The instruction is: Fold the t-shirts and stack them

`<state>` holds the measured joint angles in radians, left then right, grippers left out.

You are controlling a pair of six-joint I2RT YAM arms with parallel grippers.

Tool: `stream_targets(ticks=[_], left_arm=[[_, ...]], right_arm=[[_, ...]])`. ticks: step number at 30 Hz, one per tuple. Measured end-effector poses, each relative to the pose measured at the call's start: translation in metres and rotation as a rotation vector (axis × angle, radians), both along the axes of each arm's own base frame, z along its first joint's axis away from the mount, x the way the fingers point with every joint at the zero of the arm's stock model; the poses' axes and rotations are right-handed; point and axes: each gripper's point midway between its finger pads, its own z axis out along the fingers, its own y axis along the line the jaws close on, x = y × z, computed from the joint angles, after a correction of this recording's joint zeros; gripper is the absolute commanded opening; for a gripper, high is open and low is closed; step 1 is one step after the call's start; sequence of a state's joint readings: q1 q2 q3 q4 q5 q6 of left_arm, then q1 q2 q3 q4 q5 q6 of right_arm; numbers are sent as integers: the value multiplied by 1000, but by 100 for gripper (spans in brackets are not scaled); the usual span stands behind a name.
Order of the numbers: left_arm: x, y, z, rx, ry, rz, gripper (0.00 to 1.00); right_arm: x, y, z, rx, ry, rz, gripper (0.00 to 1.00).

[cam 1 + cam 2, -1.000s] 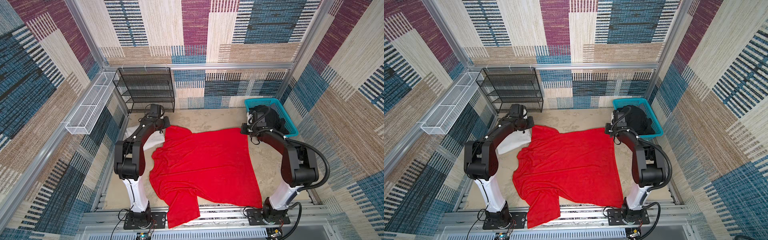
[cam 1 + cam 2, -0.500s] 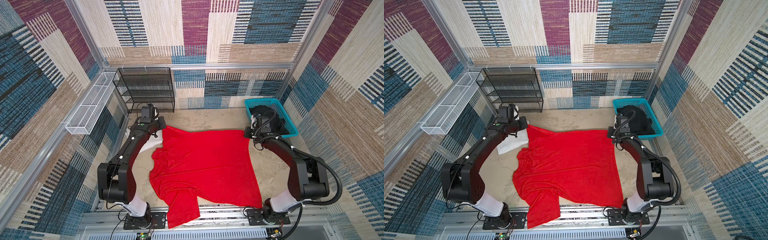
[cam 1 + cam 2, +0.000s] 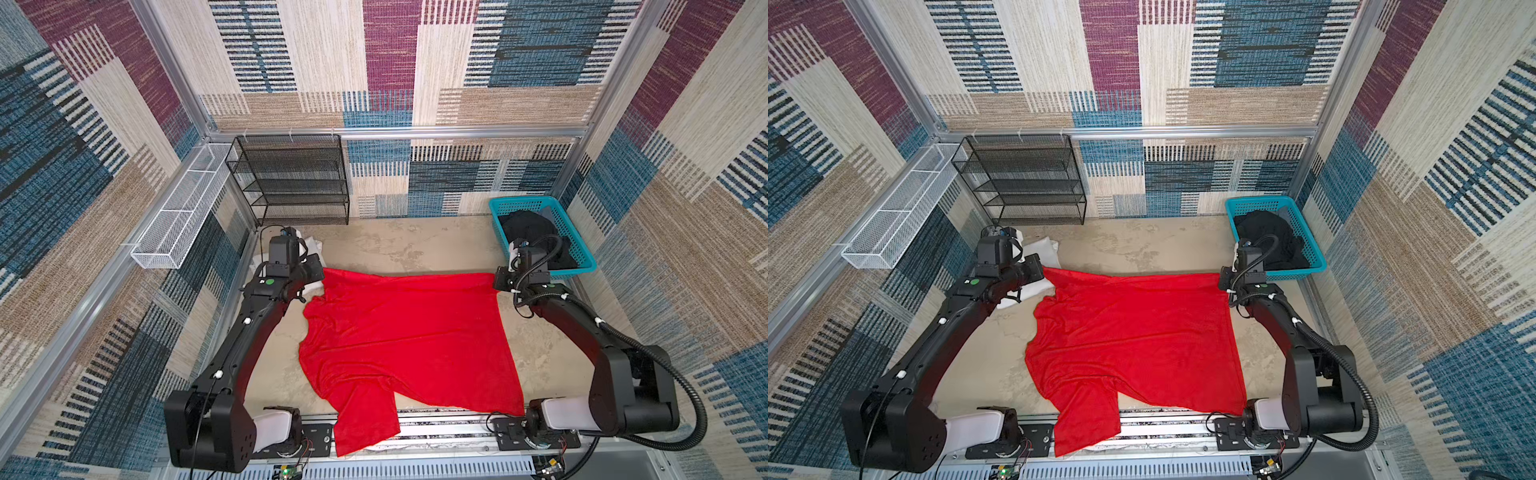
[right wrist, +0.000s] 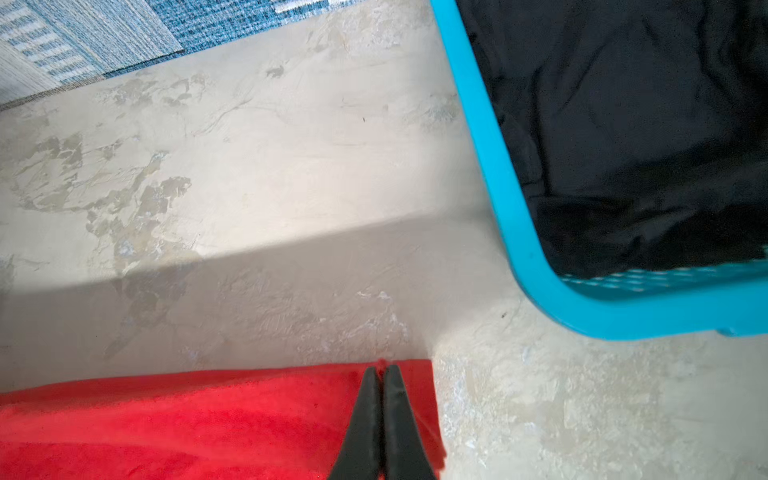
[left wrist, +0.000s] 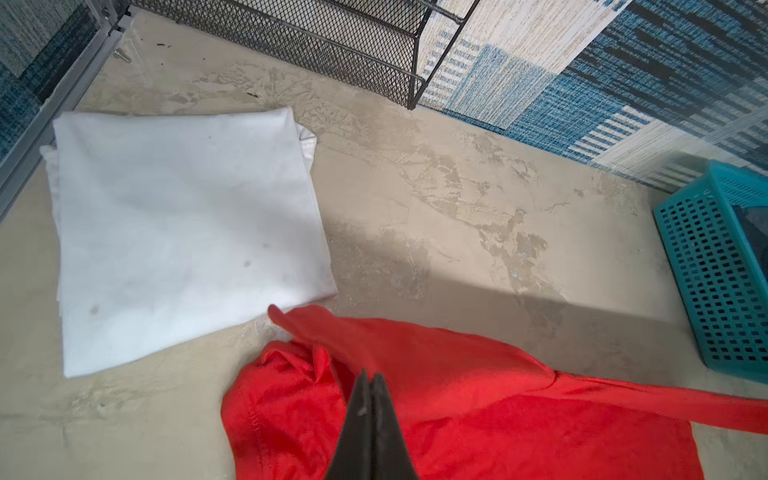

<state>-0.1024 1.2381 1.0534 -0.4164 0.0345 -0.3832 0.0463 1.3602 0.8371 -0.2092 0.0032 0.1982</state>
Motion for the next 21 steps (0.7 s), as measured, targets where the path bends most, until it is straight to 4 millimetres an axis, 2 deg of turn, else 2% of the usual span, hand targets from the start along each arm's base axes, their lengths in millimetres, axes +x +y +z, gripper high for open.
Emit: stream_targets(ticks=[5, 12, 13, 14, 15, 16, 18, 19, 21], left_arm=[[-36, 0, -18, -43, 31, 9, 0], [-103, -4, -99, -107, 178, 20, 0], [-110, -5, -105, -116, 186, 20, 0], [-119, -6, -113, -135, 195, 21, 0], [-126, -6, -118, -142, 196, 26, 10], [-133, -7, -122, -161, 194, 25, 16], [-142, -10, -128, -196, 193, 30, 23], [-147, -12, -131, -220, 200, 28, 28], [-154, -13, -132, -242, 194, 39, 32]], right_arm=[[-21, -3, -18, 14, 42, -32, 0], [-64, -5, -69, 68, 153, -97, 0], [-67, -3, -72, 80, 160, -102, 0], [-69, -1, -71, 92, 154, -104, 4], [-69, 0, -68, 101, 137, -107, 15], [-69, 0, -63, 114, 114, -116, 20], [-69, 0, -54, 127, 84, -127, 38], [-68, -2, -48, 123, 62, -136, 42], [-67, -5, -30, 123, 11, -154, 43]])
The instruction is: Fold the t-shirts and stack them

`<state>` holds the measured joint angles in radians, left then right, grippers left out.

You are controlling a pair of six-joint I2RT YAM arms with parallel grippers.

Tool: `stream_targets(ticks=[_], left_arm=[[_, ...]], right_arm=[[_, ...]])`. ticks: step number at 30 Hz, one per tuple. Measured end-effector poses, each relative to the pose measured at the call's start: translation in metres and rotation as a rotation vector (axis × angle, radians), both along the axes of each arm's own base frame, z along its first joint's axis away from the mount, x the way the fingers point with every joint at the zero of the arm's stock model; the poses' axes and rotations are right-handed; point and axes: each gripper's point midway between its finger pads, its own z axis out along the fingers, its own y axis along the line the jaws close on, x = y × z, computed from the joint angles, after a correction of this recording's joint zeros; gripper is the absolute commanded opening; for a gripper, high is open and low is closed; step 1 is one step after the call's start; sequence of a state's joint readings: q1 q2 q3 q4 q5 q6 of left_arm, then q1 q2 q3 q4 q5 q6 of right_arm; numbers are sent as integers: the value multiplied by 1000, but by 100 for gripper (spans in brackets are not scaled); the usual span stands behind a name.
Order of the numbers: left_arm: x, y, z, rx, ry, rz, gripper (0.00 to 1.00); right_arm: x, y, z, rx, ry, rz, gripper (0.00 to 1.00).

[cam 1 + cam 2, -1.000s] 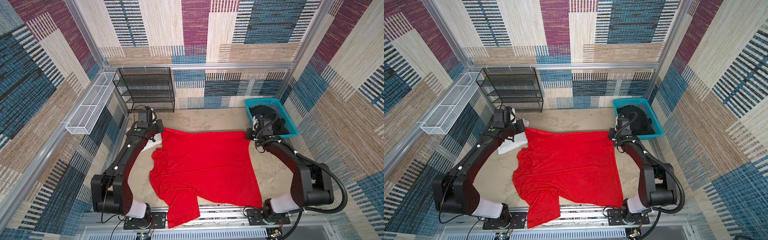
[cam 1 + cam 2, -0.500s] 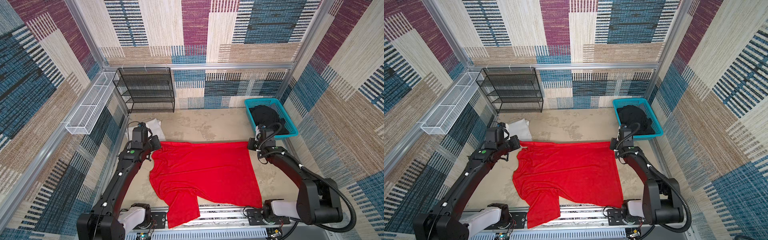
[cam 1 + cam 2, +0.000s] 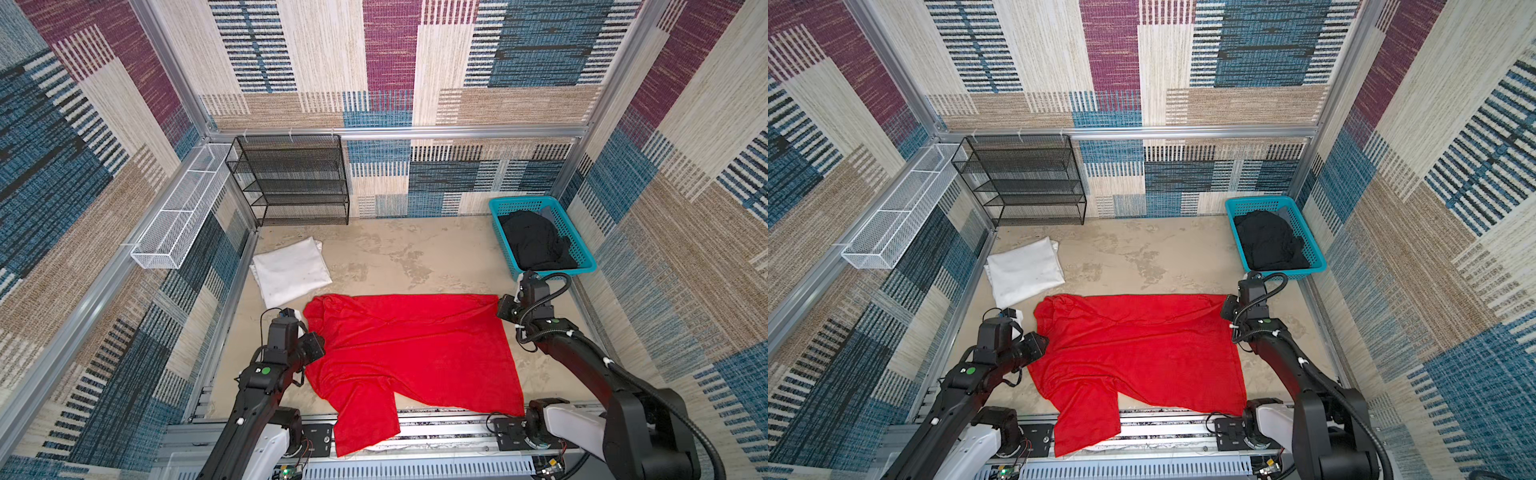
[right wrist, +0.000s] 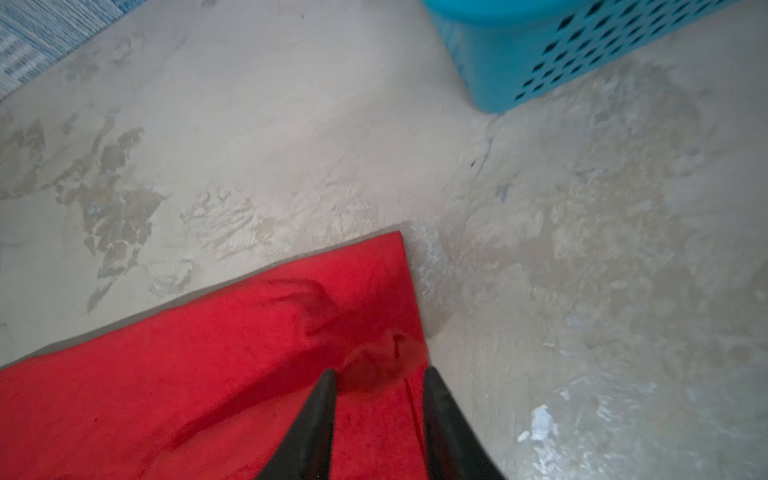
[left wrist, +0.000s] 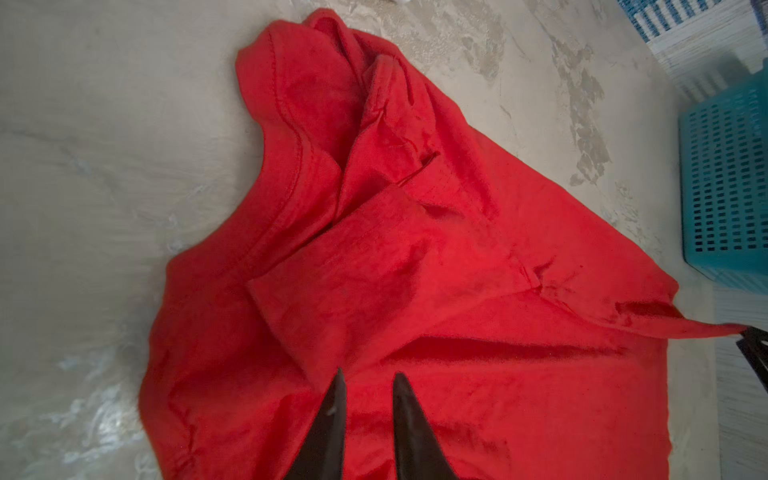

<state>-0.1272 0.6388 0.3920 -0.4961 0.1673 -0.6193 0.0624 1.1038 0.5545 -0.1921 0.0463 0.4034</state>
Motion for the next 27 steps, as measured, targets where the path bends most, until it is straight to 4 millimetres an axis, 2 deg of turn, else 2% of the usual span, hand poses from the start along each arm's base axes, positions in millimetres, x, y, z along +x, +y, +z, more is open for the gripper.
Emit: stream_targets(ticks=[3, 5, 7, 9, 11, 13, 15, 20, 23, 27], left_arm=[[-1, 0, 6, -9, -23, 9, 32], [4, -1, 11, -9, -20, 10, 32], [13, -4, 12, -6, -8, 7, 33], [34, -10, 14, 3, 30, -13, 37], [59, -21, 13, 24, 83, -55, 38], [87, -32, 14, 47, 104, -99, 39], [107, -42, 10, 79, 117, -146, 39], [133, -60, -7, 160, 168, -236, 40], [139, -65, -18, 217, 200, -266, 40], [132, -65, -33, 268, 249, -283, 40]], right_arm=[[6, -1, 30, 7, -85, -9, 42], [11, 4, 41, 21, -105, 9, 42], [17, 13, 42, 41, -97, 45, 43], [22, 28, 40, 44, -78, 89, 48], [24, 43, 37, 45, -65, 137, 47], [27, 55, 31, 59, -38, 180, 48], [29, 61, 18, 66, 6, 199, 48], [27, 78, -18, 94, 119, 262, 51], [28, 79, -32, 92, 161, 267, 52], [30, 81, -40, 95, 176, 277, 53]])
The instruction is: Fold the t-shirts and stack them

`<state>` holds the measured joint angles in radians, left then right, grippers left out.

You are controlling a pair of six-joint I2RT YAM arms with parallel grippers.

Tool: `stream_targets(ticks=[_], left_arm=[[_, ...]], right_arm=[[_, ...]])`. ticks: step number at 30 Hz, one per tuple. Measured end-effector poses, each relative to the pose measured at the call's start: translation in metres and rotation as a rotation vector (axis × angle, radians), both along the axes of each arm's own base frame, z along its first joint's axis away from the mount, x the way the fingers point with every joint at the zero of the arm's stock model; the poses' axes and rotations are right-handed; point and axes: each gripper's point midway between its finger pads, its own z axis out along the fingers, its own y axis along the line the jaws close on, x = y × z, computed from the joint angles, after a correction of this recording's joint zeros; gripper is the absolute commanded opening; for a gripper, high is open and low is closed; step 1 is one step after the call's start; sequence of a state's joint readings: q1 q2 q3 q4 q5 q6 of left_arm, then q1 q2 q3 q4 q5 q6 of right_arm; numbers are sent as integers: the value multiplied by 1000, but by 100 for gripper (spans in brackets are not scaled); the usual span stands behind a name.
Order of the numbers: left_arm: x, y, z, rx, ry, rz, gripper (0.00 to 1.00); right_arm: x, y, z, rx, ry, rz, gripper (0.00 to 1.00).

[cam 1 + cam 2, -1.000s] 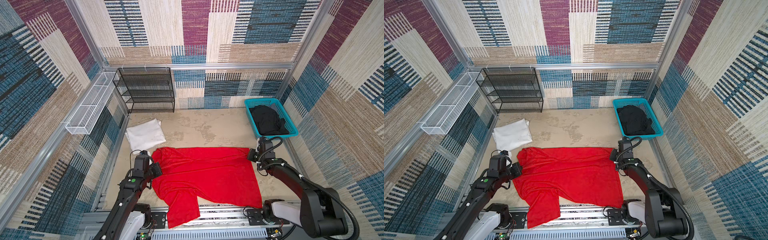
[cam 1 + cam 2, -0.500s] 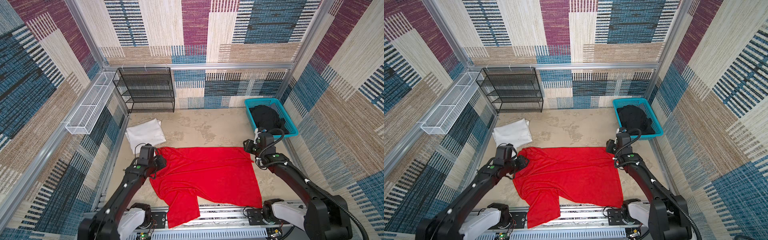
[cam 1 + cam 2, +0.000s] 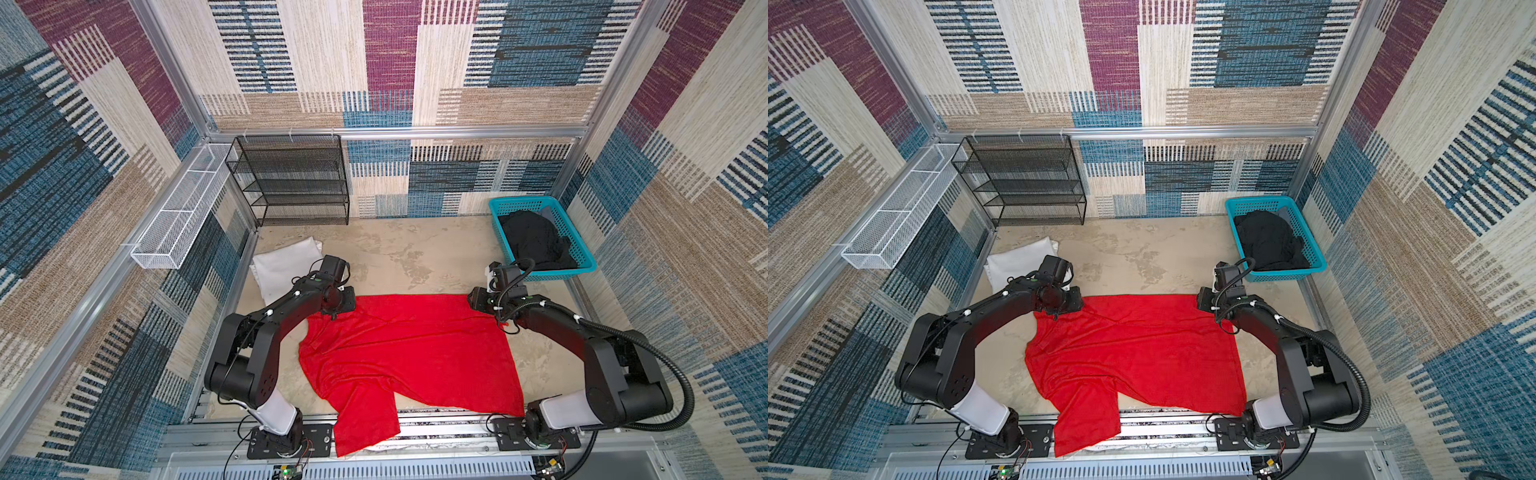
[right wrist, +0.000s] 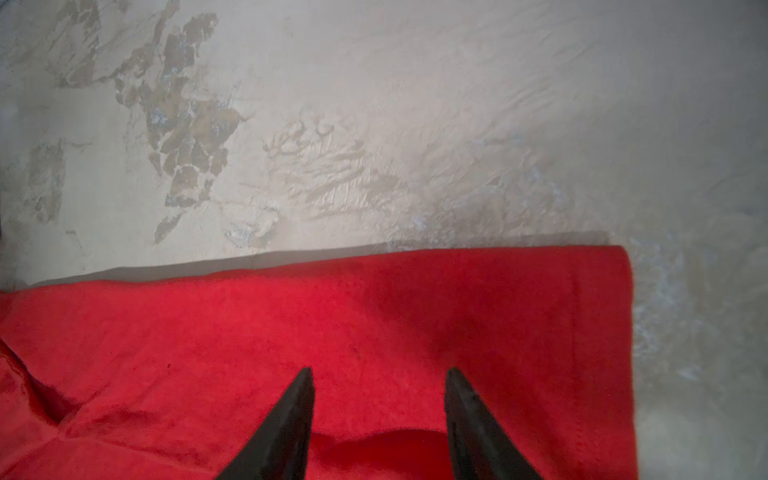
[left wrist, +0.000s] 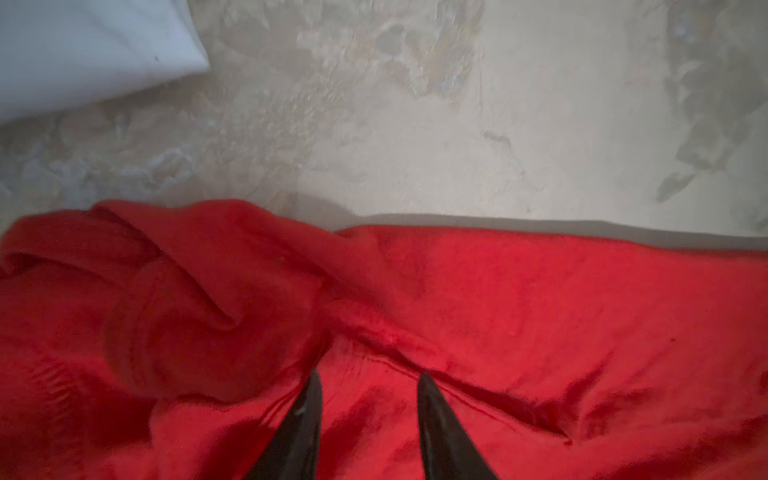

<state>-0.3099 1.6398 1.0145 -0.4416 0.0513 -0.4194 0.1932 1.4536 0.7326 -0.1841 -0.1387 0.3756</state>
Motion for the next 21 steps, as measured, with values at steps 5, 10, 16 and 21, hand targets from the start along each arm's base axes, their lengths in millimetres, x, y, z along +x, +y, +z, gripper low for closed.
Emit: stream_targets(ticks=[5, 10, 16, 21], left_arm=[[-2, 4, -17, 38, 39, 5, 40], [1, 6, -23, 60, 49, 9, 38], [3, 4, -26, 64, 57, 4, 3], [2, 3, -14, 56, 29, -3, 0]], right_arm=[[-2, 3, -16, 5, 29, 19, 53], [-9, 5, -25, 14, 58, 28, 53], [-9, 6, -27, 21, 60, 33, 54], [-8, 7, -28, 22, 61, 34, 54]])
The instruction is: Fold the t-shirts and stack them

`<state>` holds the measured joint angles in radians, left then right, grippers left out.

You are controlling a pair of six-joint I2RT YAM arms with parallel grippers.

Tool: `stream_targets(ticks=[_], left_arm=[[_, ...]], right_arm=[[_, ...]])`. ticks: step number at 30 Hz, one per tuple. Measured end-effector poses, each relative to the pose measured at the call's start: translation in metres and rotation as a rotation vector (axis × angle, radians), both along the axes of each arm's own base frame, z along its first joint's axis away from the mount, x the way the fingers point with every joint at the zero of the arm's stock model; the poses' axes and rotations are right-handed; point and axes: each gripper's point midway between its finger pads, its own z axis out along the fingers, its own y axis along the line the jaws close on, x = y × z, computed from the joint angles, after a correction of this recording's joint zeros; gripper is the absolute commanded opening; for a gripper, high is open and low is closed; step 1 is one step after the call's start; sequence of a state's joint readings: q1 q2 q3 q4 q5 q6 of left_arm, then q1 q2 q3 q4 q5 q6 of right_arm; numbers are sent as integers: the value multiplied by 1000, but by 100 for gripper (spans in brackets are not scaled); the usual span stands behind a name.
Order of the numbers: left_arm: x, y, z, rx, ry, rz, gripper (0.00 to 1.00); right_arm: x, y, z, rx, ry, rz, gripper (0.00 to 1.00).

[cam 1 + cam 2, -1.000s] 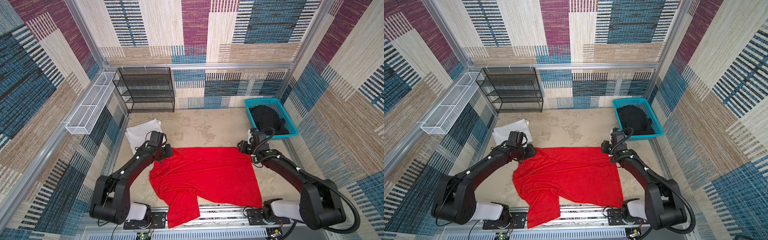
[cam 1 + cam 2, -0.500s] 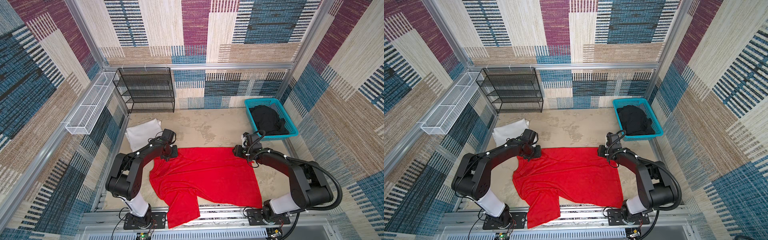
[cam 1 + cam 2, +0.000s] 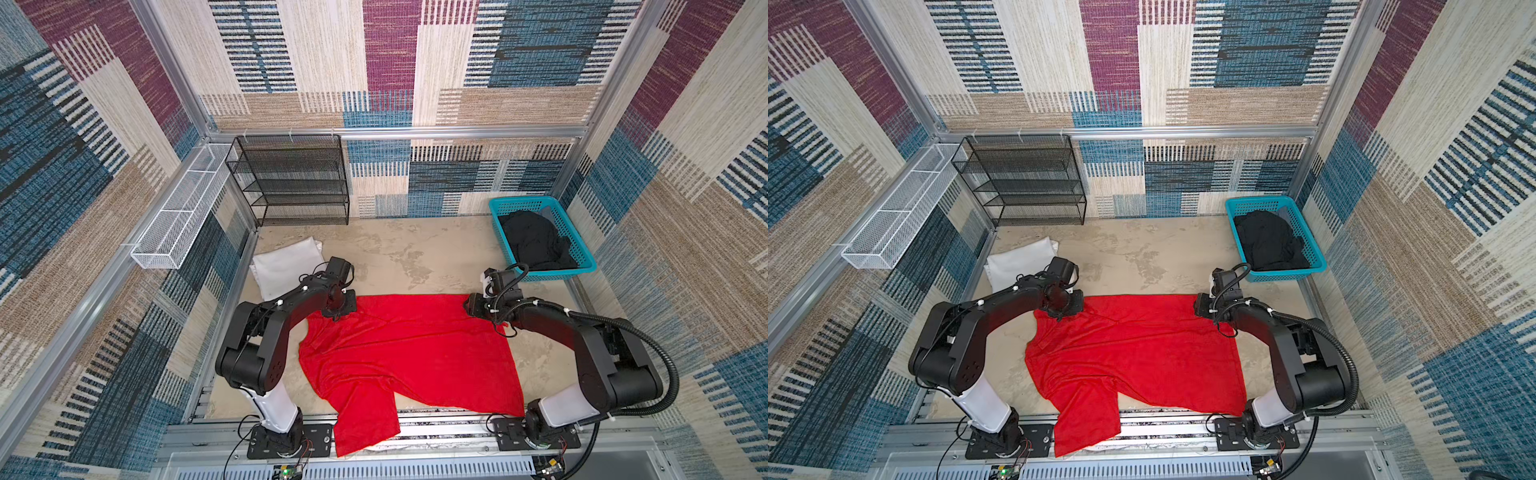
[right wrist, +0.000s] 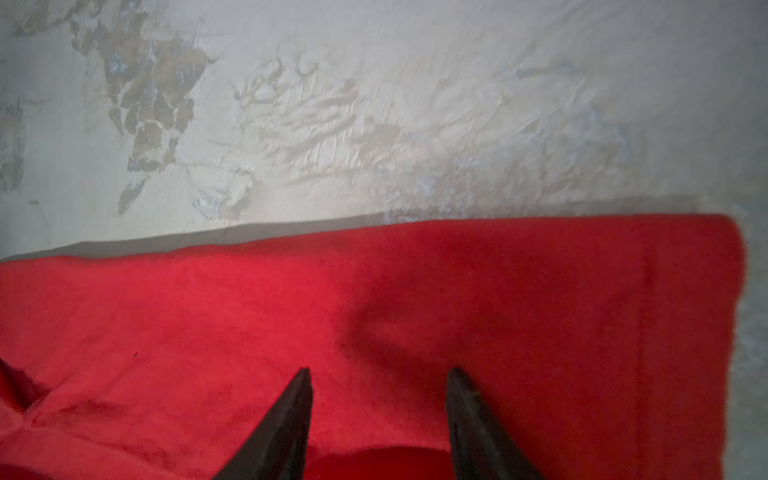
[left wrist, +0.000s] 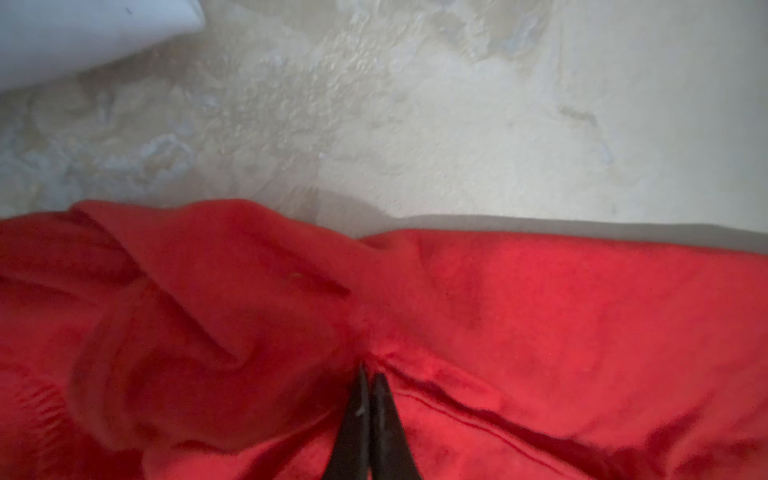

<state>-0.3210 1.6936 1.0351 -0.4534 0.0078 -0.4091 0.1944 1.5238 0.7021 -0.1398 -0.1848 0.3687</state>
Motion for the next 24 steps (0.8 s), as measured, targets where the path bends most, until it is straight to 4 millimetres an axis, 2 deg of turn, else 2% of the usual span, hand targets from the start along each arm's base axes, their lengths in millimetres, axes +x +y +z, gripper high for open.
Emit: stream_targets(ticks=[4, 9, 14, 18, 20, 24], left_arm=[[-10, -2, 19, -12, -33, -14, 0], [-32, -5, 41, -28, -54, -43, 0], [-69, -17, 59, -74, -44, -105, 0], [-106, -27, 59, -140, 20, -149, 2], [-125, -32, 57, -181, 61, -174, 24], [-156, -45, 57, -286, 140, -211, 40]], right_arm=[[1, 1, -1, 5, 1, 3, 54], [1, 1, -3, 4, 3, 3, 54], [5, 0, -4, -2, 2, -7, 53], [6, -1, -3, -6, 1, -13, 53], [7, -1, -3, -6, 0, -14, 53], [9, 0, -2, -5, -3, -14, 54]])
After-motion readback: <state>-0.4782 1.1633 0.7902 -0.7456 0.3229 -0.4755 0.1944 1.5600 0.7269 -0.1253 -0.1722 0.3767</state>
